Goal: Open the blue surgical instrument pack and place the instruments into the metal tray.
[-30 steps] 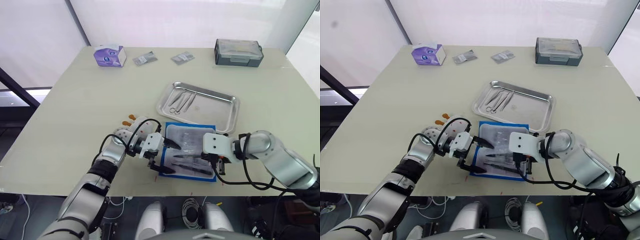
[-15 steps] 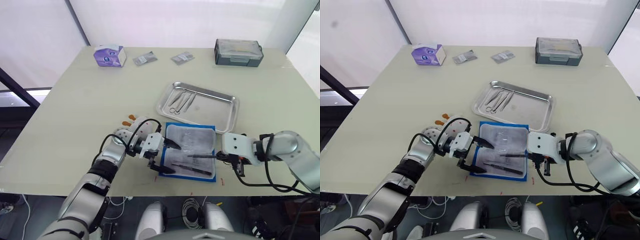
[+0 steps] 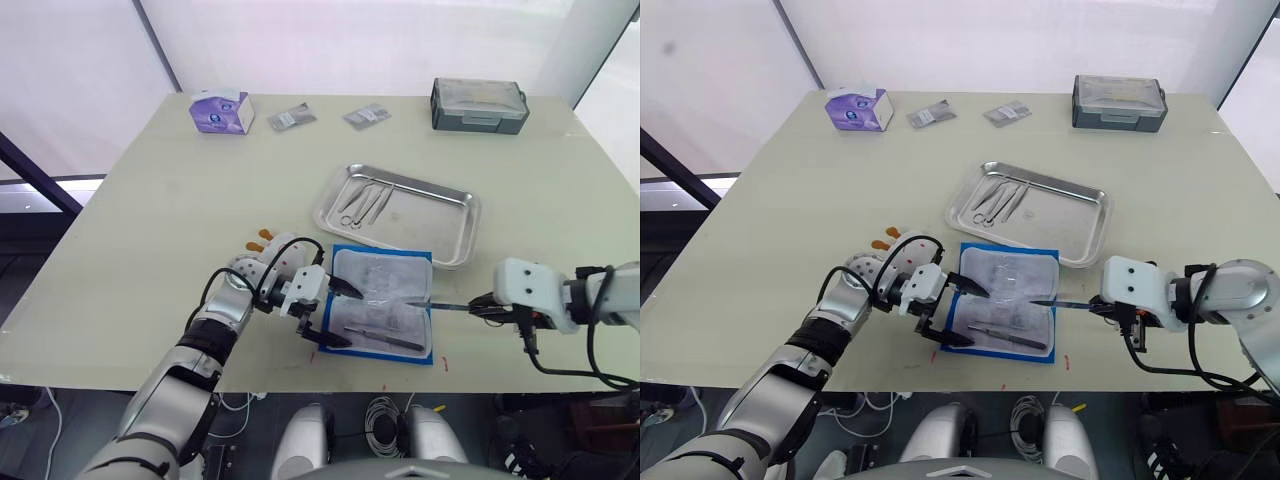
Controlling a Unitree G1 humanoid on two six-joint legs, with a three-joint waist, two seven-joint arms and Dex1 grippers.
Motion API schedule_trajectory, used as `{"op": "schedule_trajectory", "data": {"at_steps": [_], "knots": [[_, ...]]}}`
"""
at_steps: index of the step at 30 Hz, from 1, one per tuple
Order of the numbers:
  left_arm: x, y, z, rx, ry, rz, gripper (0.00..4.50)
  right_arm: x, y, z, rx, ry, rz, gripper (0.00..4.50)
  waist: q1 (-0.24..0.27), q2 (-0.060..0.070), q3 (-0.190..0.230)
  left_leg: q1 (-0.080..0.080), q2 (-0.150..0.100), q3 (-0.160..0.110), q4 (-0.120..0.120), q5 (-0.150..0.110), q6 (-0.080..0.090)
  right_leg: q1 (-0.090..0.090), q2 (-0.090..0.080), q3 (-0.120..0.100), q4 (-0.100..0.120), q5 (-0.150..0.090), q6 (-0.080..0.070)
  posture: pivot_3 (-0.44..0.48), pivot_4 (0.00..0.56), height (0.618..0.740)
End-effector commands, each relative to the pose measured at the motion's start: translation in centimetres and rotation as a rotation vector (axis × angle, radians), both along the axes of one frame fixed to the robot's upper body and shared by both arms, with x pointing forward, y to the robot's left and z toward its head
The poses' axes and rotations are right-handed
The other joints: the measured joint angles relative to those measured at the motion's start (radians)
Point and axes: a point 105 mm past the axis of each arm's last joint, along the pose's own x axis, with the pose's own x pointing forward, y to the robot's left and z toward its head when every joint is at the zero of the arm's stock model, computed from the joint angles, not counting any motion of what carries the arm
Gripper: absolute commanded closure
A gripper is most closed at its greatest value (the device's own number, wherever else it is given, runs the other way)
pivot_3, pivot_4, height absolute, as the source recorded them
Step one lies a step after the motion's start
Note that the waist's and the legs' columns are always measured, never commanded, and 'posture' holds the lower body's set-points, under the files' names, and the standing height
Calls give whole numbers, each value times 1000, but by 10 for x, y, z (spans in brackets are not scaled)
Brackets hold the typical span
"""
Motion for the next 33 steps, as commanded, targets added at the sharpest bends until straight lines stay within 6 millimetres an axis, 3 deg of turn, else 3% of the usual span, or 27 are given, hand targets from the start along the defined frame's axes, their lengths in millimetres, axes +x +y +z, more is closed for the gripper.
{"op": "schedule_trajectory", "data": {"at_steps": [1,7,17,23,33], "knots": [[-22,16,-44,168,141,-22,0,16,3,25,188,-53,-115,4441,-1,0,0,0,0,0,0,0,0,0,0,0,0,0,0,0,150,727],[-21,15,-44,167,137,-18,0,42,29,38,406,-43,-245,4441,0,1,-1,0,0,0,0,0,0,0,0,0,0,0,0,0,150,727],[-21,17,-44,168,142,-9,0,101,53,34,482,-115,-497,4441,2,3,-1,0,0,0,0,0,0,0,0,0,1,0,0,0,150,727],[-20,18,-43,169,138,-7,0,130,62,19,468,-115,-634,4441,-1,4,-1,0,0,0,0,0,0,0,0,0,1,0,0,0,150,727],[-21,20,-42,171,141,-5,0,153,70,-10,465,-63,-809,4441,-12,6,-1,1,0,0,0,0,0,0,0,0,3,0,0,0,150,727]]}}
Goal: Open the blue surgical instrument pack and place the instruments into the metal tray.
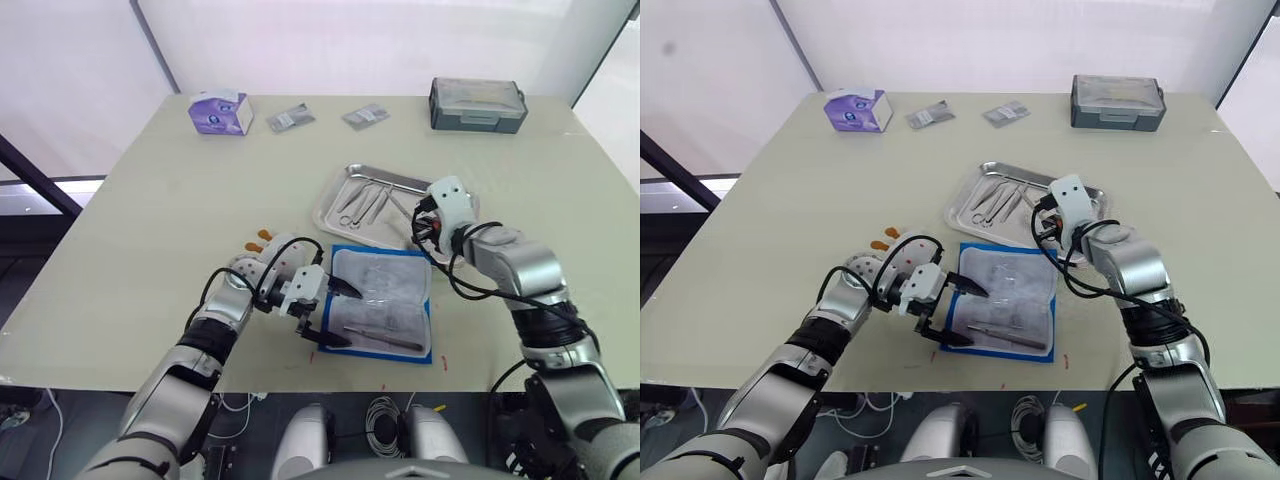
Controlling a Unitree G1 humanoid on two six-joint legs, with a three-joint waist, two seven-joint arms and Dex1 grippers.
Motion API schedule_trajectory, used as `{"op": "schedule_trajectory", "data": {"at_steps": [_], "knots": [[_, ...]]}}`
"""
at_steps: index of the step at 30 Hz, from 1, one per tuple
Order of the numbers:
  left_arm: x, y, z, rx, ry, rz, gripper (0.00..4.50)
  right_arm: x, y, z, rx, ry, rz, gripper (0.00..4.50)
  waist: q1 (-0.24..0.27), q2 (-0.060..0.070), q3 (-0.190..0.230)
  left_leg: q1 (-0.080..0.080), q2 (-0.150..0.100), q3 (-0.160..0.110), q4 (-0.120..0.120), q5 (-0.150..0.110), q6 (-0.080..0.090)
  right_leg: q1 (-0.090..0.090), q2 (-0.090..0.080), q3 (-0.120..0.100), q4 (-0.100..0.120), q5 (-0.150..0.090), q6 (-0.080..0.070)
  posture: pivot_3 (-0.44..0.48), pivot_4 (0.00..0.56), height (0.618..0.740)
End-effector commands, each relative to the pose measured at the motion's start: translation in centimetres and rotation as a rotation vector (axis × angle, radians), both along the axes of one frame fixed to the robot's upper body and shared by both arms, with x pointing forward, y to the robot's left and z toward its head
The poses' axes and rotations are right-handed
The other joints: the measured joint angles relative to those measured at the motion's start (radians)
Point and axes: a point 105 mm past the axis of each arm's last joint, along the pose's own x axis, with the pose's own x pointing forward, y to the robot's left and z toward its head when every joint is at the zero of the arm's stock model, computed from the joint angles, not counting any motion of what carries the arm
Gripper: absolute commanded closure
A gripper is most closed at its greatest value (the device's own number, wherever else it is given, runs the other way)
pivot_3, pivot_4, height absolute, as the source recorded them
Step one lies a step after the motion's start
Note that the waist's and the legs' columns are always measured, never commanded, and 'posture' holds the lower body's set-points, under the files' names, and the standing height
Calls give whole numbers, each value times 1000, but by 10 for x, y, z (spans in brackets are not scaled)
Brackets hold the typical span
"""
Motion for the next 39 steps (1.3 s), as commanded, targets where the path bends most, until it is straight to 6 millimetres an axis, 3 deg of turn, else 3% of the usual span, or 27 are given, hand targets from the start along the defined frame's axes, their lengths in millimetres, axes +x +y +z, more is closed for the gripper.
{"op": "schedule_trajectory", "data": {"at_steps": [1,13,16,17,18,20,23,27,30,32,39], "knots": [[-22,18,-42,168,140,-9,0,10,-2,15,25,-55,-53,4441,0,0,0,0,0,0,0,0,0,0,0,0,0,0,0,0,150,727],[-20,17,-40,169,134,-5,0,27,2,7,44,4,-145,4441,-2,1,0,0,0,0,0,0,0,0,0,0,0,0,0,0,150,727],[-20,18,-40,169,135,-5,0,26,6,6,60,13,-128,3240,-3,2,0,0,0,0,-1,0,0,0,0,0,0,0,0,0,150,727],[-20,18,-39,169,135,-5,0,25,6,7,59,10,-127,2581,-3,2,0,0,0,0,-1,0,0,0,0,0,0,0,0,0,150,727],[-20,18,-39,169,135,-5,0,25,5,8,51,-2,-122,2394,-3,2,1,0,0,0,-1,0,0,0,0,0,0,0,0,0,150,727],[-20,18,-39,169,135,-4,0,25,5,11,39,-17,-114,1519,-3,2,1,0,0,0,-1,0,0,0,0,0,0,0,0,0,150,727],[-20,18,-39,170,134,-4,0,22,2,23,15,-77,-94,135,-3,3,1,0,0,0,-1,0,0,0,0,0,0,0,0,0,150,727],[-20,18,-39,170,134,-3,0,14,-2,39,13,-146,-61,135,-3,3,1,0,0,0,-1,0,0,-1,0,0,0,0,0,0,150,727],[-20,18,-38,168,133,-4,0,-6,0,59,-29,-290,112,135,-2,3,1,-1,0,-1,-1,0,0,-1,0,0,0,0,0,0,150,727],[-20,18,-38,168,133,-5,0,-39,6,63,23,-354,324,135,4,3,1,-1,0,-1,-1,0,0,-1,0,0,-1,0,0,0,150,727],[-18,18,-37,172,131,-8,0,-103,5,21,23,-245,610,135,-3,2,2,-1,0,-3,-1,-1,1,0,2,2,-2,-2,1,0,150,727]]}}
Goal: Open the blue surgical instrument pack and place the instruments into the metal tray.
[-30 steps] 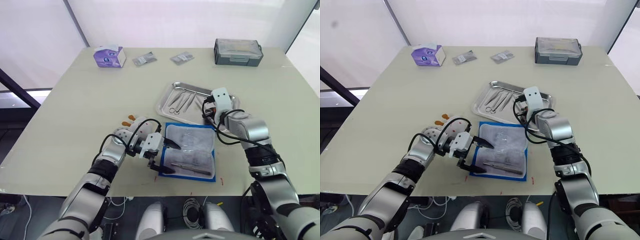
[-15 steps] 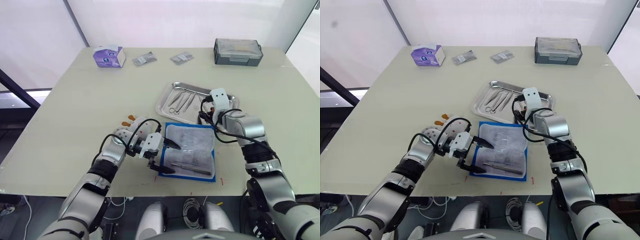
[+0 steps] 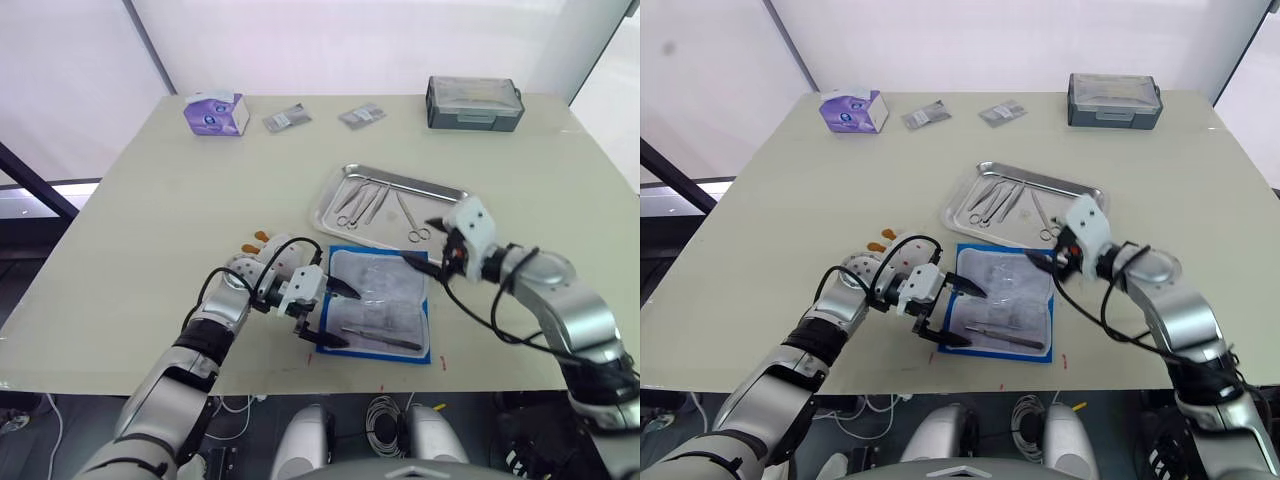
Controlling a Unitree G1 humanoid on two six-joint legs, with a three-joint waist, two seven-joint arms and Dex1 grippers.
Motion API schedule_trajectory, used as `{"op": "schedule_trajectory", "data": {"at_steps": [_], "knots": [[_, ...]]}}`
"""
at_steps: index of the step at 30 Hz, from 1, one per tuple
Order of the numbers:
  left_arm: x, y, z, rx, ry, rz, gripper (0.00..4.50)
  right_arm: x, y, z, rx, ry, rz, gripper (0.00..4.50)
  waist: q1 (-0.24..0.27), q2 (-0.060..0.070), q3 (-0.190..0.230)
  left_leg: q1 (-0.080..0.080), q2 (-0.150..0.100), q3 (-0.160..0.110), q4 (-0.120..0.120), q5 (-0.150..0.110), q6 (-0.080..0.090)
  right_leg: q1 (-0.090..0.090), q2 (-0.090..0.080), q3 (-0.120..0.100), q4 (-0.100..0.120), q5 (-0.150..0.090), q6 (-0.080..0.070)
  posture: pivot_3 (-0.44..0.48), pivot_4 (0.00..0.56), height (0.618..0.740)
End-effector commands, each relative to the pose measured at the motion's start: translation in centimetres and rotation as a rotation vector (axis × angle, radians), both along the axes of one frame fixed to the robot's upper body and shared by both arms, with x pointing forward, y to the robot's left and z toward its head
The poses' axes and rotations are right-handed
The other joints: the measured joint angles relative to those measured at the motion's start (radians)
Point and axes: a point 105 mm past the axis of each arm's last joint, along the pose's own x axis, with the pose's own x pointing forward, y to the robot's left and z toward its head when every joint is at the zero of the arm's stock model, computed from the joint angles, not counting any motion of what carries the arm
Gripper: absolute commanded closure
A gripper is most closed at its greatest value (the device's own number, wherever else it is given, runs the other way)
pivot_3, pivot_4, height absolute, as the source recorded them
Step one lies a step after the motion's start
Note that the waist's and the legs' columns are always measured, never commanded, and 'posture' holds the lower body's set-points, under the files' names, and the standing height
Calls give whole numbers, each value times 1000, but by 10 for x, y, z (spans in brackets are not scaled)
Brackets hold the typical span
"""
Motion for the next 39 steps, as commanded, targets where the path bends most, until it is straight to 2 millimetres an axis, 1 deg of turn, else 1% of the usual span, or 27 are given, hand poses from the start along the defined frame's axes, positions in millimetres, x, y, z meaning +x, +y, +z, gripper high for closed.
{"op": "schedule_trajectory", "data": {"at_steps": [1,4,9,19,26,27,29,30,32,33,34,35,37,39], "knots": [[-18,16,-38,157,130,-9,0,-21,10,5,6,-33,137,135,1,0,0,0,0,0,0,0,0,0,0,0,0,0,0,0,150,727],[-18,17,-38,159,130,-9,0,-32,10,-11,-33,-17,194,135,3,-2,1,0,0,0,0,0,0,0,0,0,-1,0,0,0,150,727],[-18,17,-38,160,129,-9,0,-42,10,-32,-79,9,271,135,4,-2,1,0,0,0,0,0,0,0,0,0,-1,0,0,0,150,727],[-18,19,-38,163,129,-7,0,-41,2,-58,-179,-12,319,135,4,-3,1,0,0,0,0,0,0,0,1,0,0,0,0,0,150,727],[-18,20,-38,165,129,-5,0,-43,0,-71,-216,-11,344,135,4,-3,1,0,0,0,0,0,0,0,1,0,0,0,0,0,150,727],[-18,20,-38,165,129,-5,0,-45,0,-73,-216,-3,349,521,4,-3,1,1,0,0,0,0,0,0,1,0,0,0,0,0,150,727],[-18,20,-37,166,129,-5,0,-47,-1,-77,-223,11,360,1140,4,-3,1,1,0,0,0,0,0,0,1,0,0,0,0,0,150,727],[-17,20,-37,166,128,-5,0,-48,-1,-79,-226,17,364,1820,4,-4,1,1,0,0,0,0,0,0,1,0,0,0,0,0,150,727],[-17,20,-37,167,127,-6,0,-50,-3,-83,-246,33,377,2544,3,-4,0,1,0,0,0,0,0,1,1,0,0,0,0,0,150,727],[-17,20,-37,167,127,-6,0,-51,-4,-85,-260,40,388,3297,3,-4,0,1,0,0,0,0,0,1,1,0,0,0,0,0,150,727],[-17,20,-37,166,126,-6,0,-52,-5,-87,-269,44,395,3473,3,-5,0,1,0,0,0,0,0,1,1,0,0,0,0,0,150,727],[-17,20,-37,166,126,-6,0,-52,-5,-87,-271,46,398,3915,3,-5,0,1,0,0,0,0,0,1,1,0,0,0,0,0,150,727],[-17,20,-37,166,126,-6,0,-53,-5,-87,-272,49,404,4421,4,-6,-1,1,0,0,0,0,0,1,1,0,0,0,0,0,150,727],[-17,20,-37,166,127,-6,0,-54,-5,-89,-284,52,414,4421,4,-6,-1,1,0,0,0,0,0,1,1,0,0,0,0,0,150,727]]}}
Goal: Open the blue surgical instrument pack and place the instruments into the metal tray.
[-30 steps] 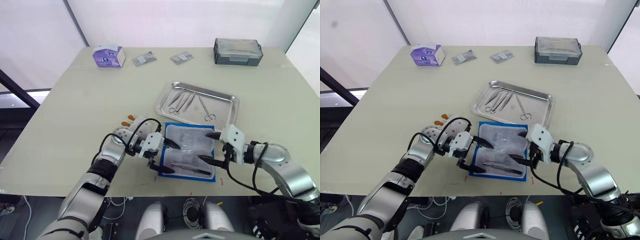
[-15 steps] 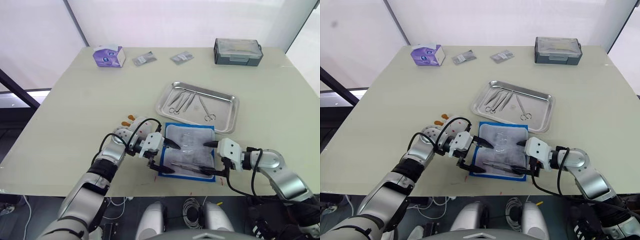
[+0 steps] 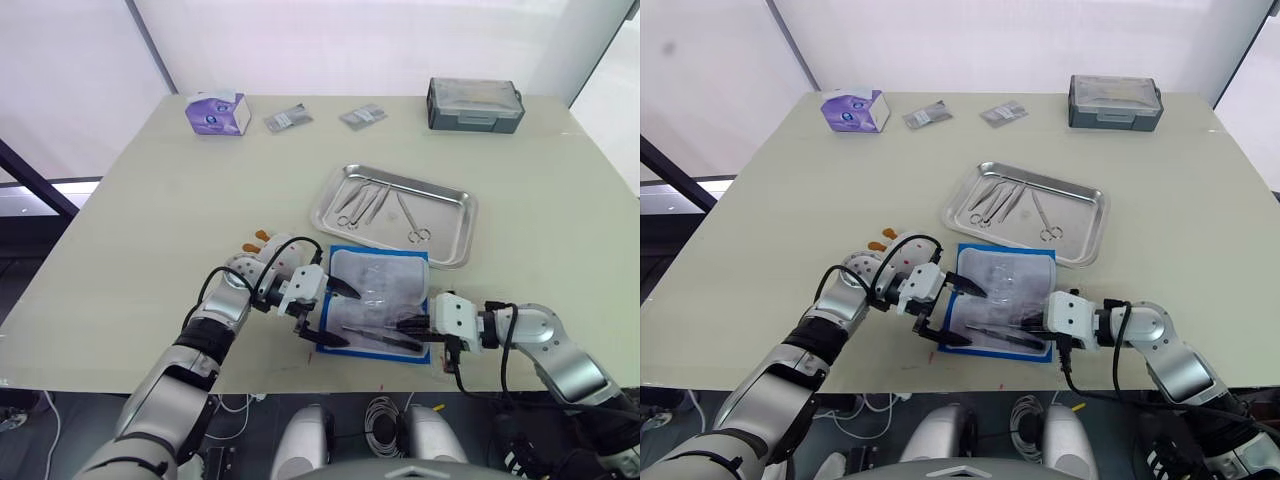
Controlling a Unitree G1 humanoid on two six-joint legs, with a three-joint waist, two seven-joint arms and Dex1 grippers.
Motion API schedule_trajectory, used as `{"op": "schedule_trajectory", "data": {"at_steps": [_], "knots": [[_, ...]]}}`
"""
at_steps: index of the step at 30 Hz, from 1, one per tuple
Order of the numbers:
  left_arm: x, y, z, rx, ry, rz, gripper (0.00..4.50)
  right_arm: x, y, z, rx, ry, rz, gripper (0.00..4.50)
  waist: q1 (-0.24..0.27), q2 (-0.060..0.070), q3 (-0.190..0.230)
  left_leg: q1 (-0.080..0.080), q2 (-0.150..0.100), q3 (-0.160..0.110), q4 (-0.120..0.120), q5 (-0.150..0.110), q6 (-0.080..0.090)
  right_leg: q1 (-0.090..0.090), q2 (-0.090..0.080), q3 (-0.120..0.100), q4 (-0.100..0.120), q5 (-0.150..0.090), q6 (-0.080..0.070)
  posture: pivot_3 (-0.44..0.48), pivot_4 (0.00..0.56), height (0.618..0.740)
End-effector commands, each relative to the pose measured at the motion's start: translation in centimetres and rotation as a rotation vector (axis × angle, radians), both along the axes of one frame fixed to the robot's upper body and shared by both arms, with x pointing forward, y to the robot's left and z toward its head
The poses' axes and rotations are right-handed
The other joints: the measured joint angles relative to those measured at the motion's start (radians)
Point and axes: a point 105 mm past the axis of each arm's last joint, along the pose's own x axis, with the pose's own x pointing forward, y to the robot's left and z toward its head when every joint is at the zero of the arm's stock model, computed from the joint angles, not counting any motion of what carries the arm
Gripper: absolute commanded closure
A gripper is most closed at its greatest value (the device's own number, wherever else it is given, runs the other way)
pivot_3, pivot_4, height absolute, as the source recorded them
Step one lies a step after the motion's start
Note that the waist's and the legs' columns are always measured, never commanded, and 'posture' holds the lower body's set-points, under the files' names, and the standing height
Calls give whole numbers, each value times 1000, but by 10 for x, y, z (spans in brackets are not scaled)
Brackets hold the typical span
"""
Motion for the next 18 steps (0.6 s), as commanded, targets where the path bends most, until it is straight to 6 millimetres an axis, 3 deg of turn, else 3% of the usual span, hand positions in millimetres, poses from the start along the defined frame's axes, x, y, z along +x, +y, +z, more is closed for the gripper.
{"op": "schedule_trajectory", "data": {"at_steps": [1,6,18], "knots": [[-18,21,-37,164,126,-5,0,0,-14,-18,-96,42,-28,4421,0,0,0,0,0,0,0,0,0,0,0,0,0,0,0,0,150,727],[-18,21,-37,164,127,-2,0,0,-10,-16,-90,34,-15,4421,0,-1,-1,0,0,0,0,0,0,0,0,0,0,0,0,0,150,727],[-18,21,-37,166,127,-7,0,5,16,22,-57,-46,42,4421,0,0,0,0,0,0,0,0,0,0,0,0,1,0,-1,0,150,727]]}}
